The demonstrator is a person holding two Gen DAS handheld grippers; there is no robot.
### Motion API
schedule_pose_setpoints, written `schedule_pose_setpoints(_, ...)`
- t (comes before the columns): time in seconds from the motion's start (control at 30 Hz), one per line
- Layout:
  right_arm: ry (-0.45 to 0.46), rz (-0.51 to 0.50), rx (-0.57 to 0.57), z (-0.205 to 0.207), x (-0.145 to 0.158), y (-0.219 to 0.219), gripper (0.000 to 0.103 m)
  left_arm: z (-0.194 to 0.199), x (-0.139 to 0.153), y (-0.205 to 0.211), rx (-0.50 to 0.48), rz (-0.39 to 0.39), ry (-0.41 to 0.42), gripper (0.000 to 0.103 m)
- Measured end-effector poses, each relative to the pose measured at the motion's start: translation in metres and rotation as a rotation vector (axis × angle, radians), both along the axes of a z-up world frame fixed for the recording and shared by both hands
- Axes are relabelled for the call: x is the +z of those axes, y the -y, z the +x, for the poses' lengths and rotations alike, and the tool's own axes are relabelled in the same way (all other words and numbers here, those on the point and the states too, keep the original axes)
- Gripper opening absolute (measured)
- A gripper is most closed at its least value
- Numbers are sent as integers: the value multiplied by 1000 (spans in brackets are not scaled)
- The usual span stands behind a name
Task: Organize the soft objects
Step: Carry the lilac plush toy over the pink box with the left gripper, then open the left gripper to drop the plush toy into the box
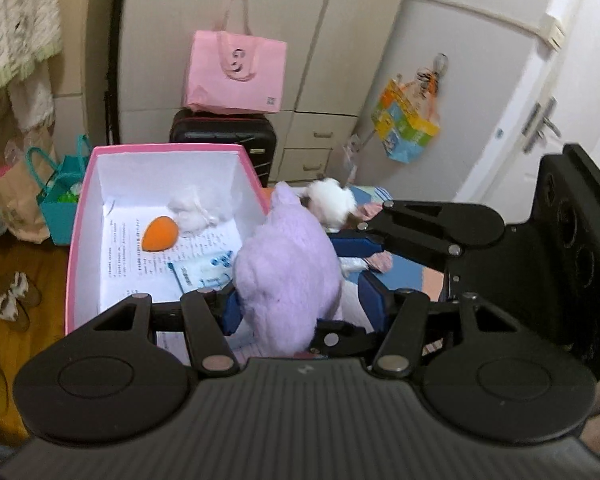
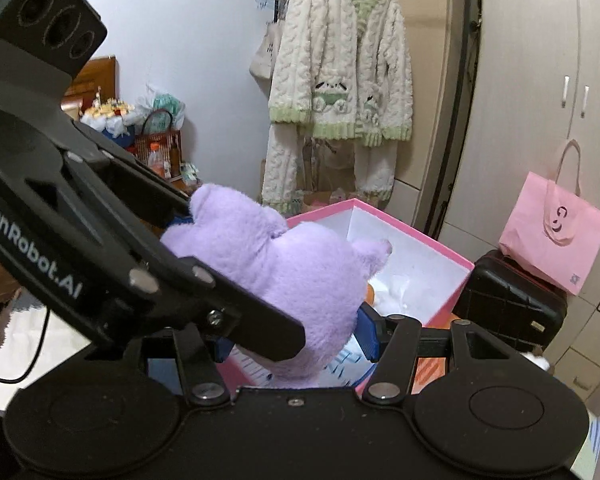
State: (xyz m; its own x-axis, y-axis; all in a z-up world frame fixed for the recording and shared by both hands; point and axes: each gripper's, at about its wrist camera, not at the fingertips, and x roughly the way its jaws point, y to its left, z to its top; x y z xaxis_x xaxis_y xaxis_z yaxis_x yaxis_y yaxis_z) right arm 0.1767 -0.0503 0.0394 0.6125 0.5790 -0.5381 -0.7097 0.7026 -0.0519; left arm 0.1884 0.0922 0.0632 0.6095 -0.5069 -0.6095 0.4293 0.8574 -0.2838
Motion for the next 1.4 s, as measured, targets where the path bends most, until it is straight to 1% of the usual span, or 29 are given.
schedule_pose_setpoints(0.13, -39, -20, 5, 33, -9, -12, 63, 32, -13, -15, 59, -38, -37, 56)
schedule_pose_setpoints(0.27, -77, -55, -23, 66, -22, -21, 62, 62, -33, -29, 109, -81, -94, 56)
schedule_pose_setpoints(0.4, -117, -98, -39, 91, -36, -29, 62, 83, -52, -38, 162, -115, -130, 51)
schedule_pose_setpoints(0.53, -149, -158, -53, 107, -48, -38, 62, 96, -62, -43, 216, -85, -113, 47)
schedule_pose_setpoints(0.63, -149, -210, -43, 112, -55, -47, 62, 107, -71, -46, 226, -83, -142, 42)
schedule_pose_setpoints(0.77, -146, -285, -27, 118, -64, -56, 63, 114, -82, -46, 248, -72, -177, 43)
schedule_pose_setpoints(0.83, -146, -307, -29, 120, -66, -60, 66, 117, -87, -47, 271, -69, -196, 47)
schedule_pose_setpoints(0.93, -159, -310, -25, 120, -66, -58, 77, 117, -89, -47, 269, -54, -209, 48)
schedule_pose_setpoints(1.0, -179, -296, -20, 120, -63, -54, 79, 113, -86, -47, 268, -39, -198, 49)
schedule_pose_setpoints(1.07, -170, -294, -19, 117, -61, -50, 82, 107, -81, -48, 272, -32, -179, 53)
schedule_pose_setpoints(1.23, -145, -287, -26, 104, -52, -43, 83, 91, -66, -51, 261, -39, -148, 58)
schedule_pose_setpoints(1.33, -127, -271, -32, 95, -46, -37, 83, 80, -58, -49, 247, -31, -129, 58)
schedule_pose_setpoints(1.4, -96, -259, -33, 86, -40, -31, 83, 72, -51, -47, 234, -27, -117, 59)
